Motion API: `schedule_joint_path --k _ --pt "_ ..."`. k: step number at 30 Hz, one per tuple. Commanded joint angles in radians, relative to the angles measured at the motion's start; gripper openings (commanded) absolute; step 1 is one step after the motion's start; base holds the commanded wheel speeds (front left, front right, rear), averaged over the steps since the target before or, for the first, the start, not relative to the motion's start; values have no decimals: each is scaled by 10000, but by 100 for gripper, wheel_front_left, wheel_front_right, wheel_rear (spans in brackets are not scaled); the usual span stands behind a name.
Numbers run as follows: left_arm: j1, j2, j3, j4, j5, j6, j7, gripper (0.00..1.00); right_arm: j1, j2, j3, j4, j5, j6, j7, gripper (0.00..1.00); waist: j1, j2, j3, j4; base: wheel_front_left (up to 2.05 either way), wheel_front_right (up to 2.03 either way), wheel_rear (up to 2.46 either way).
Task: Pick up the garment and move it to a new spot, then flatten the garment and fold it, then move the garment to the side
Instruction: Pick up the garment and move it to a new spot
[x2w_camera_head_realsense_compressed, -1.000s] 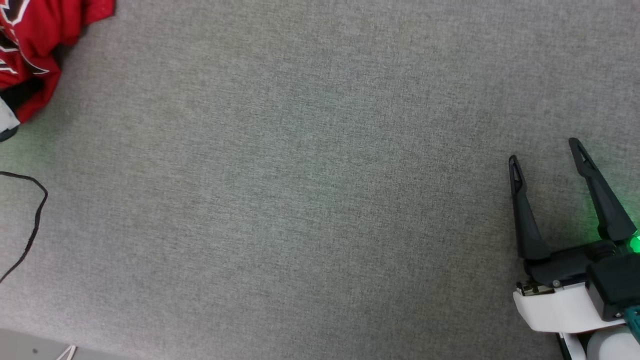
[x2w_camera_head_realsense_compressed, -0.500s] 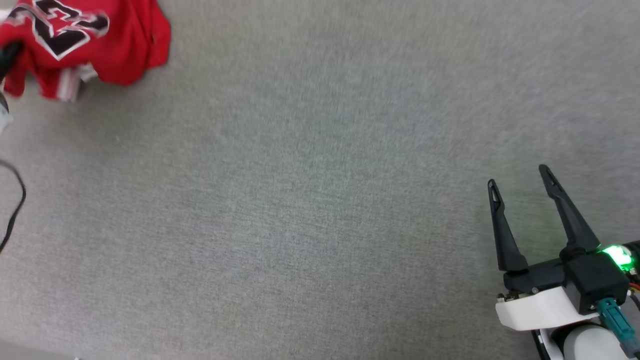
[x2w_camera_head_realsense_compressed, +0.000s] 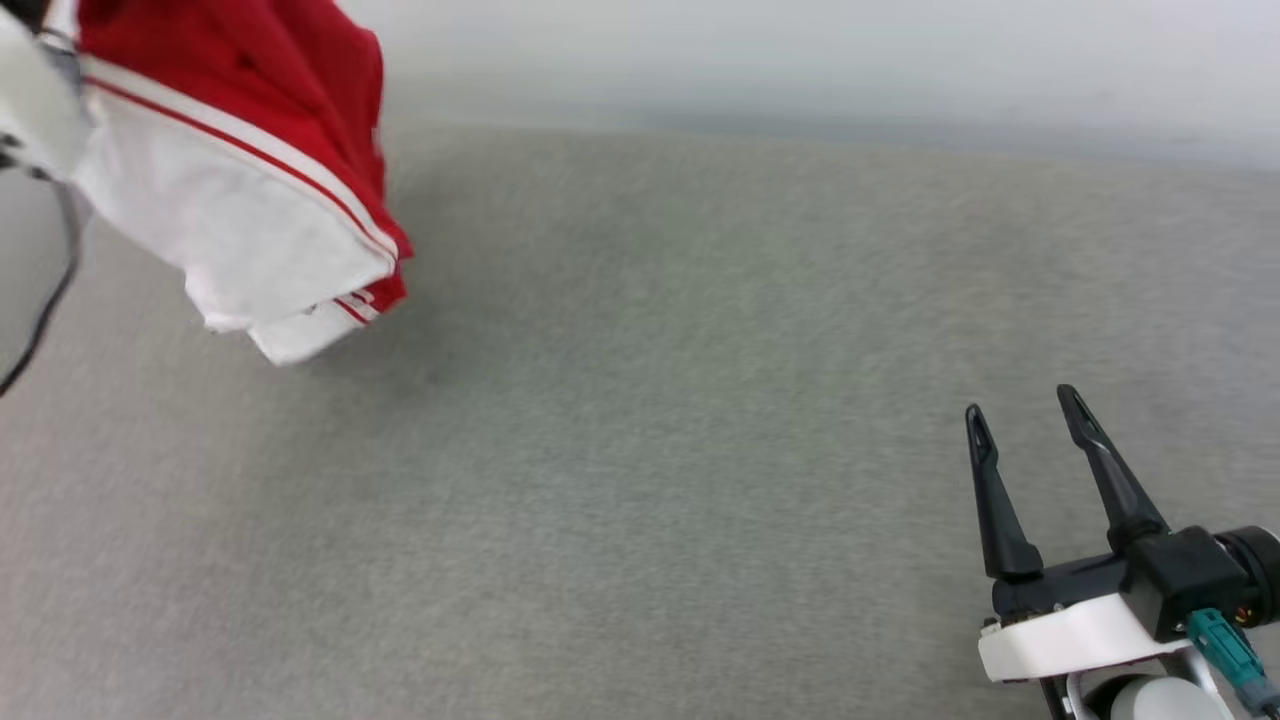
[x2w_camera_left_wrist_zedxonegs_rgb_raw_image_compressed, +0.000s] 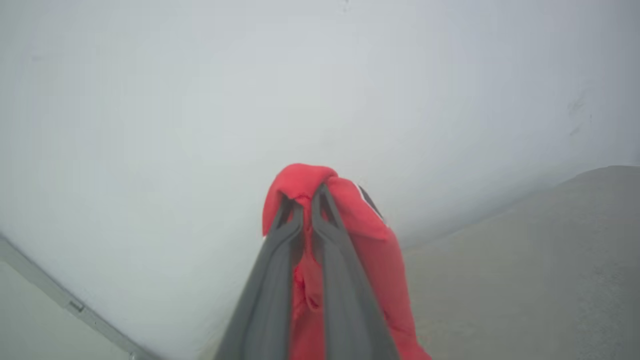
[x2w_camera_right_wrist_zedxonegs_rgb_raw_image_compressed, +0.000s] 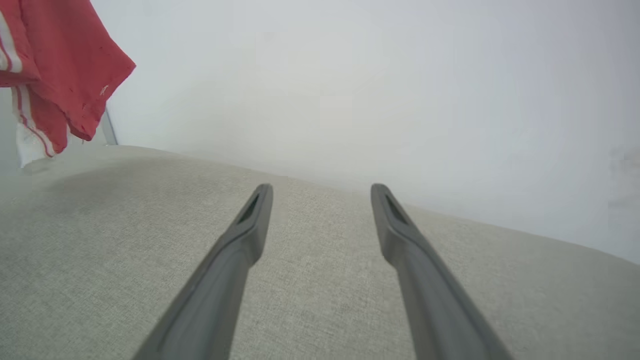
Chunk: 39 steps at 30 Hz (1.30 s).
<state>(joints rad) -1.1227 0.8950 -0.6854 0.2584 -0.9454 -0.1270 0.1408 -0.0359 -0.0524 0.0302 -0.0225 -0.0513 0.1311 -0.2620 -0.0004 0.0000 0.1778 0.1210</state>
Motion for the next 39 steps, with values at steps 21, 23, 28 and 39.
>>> schedule_joint_path --k 21,23,28,39 --pt "-1478 -2836 -1071 -602 1922 600 -1329 0 -235 39 -95 -221 836 -5 -32 100 4 0 -28 -4118 0 0 0" --pt "-1501 -3110 -1221 -392 2129 555 -1683 0 -201 39 -101 -269 906 -5 -32 100 4 0 146 -4166 0 0 0" --pt "-165 -3341 -2022 124 2565 364 -2818 0 -230 36 -278 -359 866 -5 -32 100 4 0 556 -3735 0 0 0" --pt "3054 -3540 -3829 495 3080 485 -3584 0 -236 32 -301 -157 465 -7 -33 100 4 0 348 -2386 0 0 0"
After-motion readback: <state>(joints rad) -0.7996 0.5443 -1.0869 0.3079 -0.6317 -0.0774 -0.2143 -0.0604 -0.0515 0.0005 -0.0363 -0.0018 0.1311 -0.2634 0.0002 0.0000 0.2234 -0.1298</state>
